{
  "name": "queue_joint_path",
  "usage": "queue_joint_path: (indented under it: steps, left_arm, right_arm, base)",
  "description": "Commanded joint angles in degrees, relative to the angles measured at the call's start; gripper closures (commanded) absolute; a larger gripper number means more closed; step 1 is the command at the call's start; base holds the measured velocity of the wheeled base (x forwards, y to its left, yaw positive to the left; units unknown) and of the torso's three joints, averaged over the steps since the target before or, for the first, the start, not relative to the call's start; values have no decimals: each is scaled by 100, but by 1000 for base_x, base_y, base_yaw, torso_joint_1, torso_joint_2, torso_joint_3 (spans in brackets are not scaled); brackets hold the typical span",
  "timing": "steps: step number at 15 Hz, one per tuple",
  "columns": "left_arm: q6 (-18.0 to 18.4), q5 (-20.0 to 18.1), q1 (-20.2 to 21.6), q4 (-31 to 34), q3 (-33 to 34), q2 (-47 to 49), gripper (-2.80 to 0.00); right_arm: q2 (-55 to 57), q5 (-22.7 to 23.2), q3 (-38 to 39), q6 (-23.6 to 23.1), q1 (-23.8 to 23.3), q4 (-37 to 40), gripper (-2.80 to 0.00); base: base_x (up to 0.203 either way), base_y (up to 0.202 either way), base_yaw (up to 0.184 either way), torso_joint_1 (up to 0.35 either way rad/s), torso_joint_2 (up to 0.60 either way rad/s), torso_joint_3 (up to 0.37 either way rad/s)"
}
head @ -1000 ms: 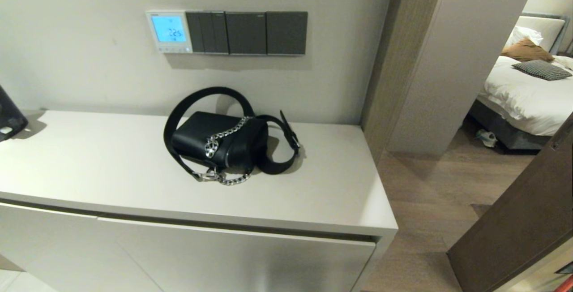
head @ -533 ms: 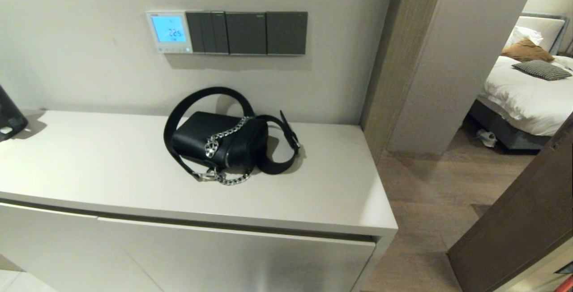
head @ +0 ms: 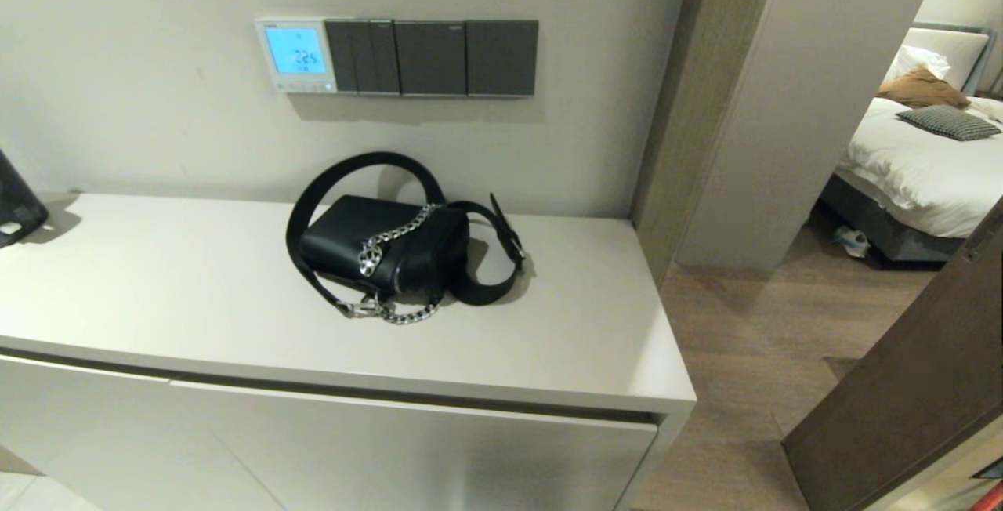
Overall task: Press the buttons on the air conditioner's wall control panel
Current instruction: Turn off the central air conditioner
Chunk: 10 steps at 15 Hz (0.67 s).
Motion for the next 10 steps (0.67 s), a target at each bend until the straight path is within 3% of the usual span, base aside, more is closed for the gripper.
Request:
queue_joint_path:
  steps: [1, 10]
  left_arm:
    - [0, -7, 2, -16, 29, 6, 0]
    - [-102, -25, -11, -122, 56, 6, 0]
  right_arm:
    - [-2, 1, 13, 1, 1, 0, 0]
    - [6, 1, 11, 3, 1, 0, 0]
  base:
    - [0, 0, 0, 0, 0, 0]
    - [0, 0, 0, 0, 0, 0]
